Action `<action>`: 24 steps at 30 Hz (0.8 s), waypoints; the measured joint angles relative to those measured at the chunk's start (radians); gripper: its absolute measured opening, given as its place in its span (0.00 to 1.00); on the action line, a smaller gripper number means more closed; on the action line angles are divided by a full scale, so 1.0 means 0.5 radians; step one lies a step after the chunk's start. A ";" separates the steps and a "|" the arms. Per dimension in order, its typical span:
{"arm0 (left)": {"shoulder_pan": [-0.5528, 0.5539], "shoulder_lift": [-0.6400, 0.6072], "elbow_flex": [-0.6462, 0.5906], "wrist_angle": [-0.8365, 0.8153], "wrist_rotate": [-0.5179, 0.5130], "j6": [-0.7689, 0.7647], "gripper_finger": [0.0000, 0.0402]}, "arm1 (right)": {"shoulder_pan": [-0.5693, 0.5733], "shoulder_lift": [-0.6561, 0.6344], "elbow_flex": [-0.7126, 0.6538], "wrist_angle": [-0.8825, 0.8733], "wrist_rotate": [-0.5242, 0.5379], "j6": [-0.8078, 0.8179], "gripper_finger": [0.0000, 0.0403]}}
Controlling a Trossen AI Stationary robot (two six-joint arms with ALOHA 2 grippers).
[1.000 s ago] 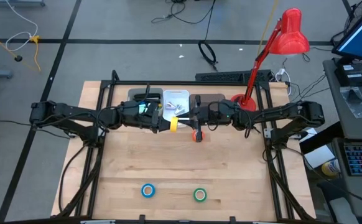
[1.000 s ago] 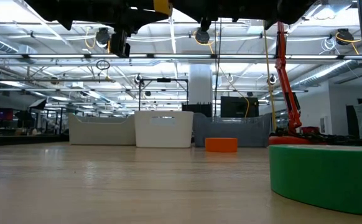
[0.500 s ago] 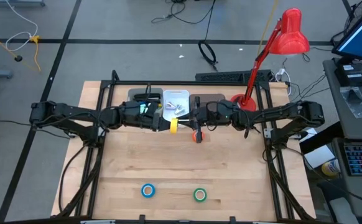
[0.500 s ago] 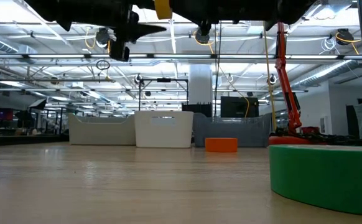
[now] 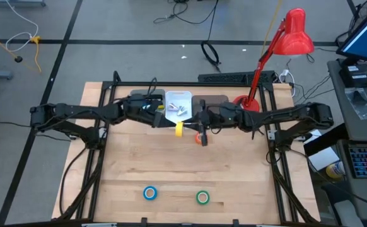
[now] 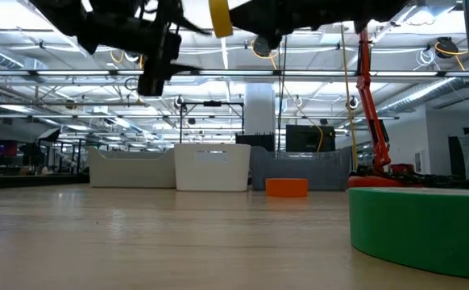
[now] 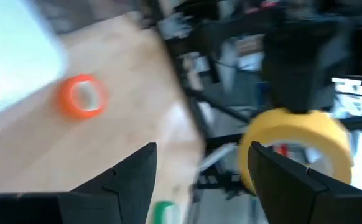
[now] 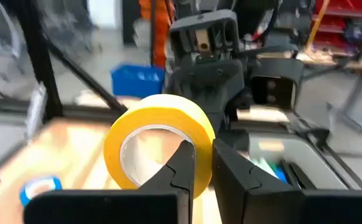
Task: Pick and place Stapler, Stapler remover, tape
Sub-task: Put the yellow tape into the black bin
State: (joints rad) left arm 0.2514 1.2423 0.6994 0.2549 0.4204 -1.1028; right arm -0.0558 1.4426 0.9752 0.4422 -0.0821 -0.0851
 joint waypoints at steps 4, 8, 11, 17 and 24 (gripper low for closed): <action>0.051 0.001 0.000 -0.309 -0.009 0.094 0.62 | 0.001 -0.129 -0.003 -0.309 0.155 -0.078 0.07; 0.061 0.001 -0.001 -0.595 -0.131 0.265 0.62 | -0.027 -0.272 0.000 -0.626 0.413 -0.108 0.07; 0.037 0.001 -0.001 -0.732 -0.291 0.310 0.62 | -0.099 -0.341 -0.002 -0.850 0.549 -0.133 0.06; -0.031 0.001 -0.002 -0.790 -0.569 0.333 0.62 | -0.377 -0.352 -0.002 -1.133 0.584 -0.080 0.06; -0.103 0.001 -0.002 -0.785 -0.638 0.330 0.62 | -0.723 -0.238 -0.001 -1.354 0.579 -0.072 0.06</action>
State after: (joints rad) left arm 0.1999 1.2427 0.6987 -0.1375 0.1013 -0.9380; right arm -0.4174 1.3235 0.9746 -0.2349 0.2076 -0.1210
